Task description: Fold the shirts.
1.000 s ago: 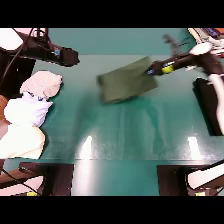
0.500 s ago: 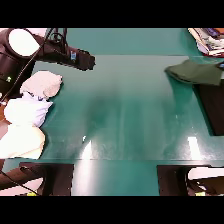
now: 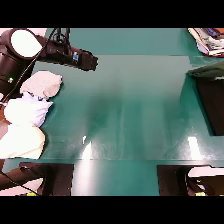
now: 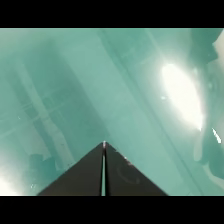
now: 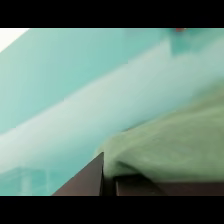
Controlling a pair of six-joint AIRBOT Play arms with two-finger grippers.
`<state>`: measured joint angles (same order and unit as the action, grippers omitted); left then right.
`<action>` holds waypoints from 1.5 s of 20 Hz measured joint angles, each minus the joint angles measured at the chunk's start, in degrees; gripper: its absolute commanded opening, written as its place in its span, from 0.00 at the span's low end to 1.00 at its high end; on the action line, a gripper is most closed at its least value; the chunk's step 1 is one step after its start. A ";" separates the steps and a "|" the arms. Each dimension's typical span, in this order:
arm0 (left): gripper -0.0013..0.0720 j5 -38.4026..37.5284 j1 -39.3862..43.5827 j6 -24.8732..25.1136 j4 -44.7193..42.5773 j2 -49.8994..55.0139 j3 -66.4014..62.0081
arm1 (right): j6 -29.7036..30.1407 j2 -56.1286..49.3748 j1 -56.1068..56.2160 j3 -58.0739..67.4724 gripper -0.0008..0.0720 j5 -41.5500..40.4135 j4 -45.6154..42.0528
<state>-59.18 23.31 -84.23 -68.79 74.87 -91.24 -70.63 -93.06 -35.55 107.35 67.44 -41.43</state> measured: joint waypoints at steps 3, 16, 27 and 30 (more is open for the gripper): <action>0.05 0.00 0.00 0.02 0.00 0.00 0.00 | -0.02 0.04 -0.50 5.03 0.04 3.89 -1.57; 0.05 -0.81 0.00 0.28 0.00 0.00 0.00 | -0.85 14.82 -8.87 -15.69 0.52 16.35 -18.49; 0.05 -1.27 0.02 0.66 -0.02 0.00 0.00 | -1.31 23.43 -12.61 -28.98 0.64 17.11 -19.50; 0.05 -1.49 0.02 0.66 0.02 0.00 0.00 | -1.33 25.44 -6.27 -29.31 0.63 16.04 -12.57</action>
<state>-60.66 23.33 -83.57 -68.77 74.87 -91.24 -71.96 -67.61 -41.82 78.04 83.48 -54.00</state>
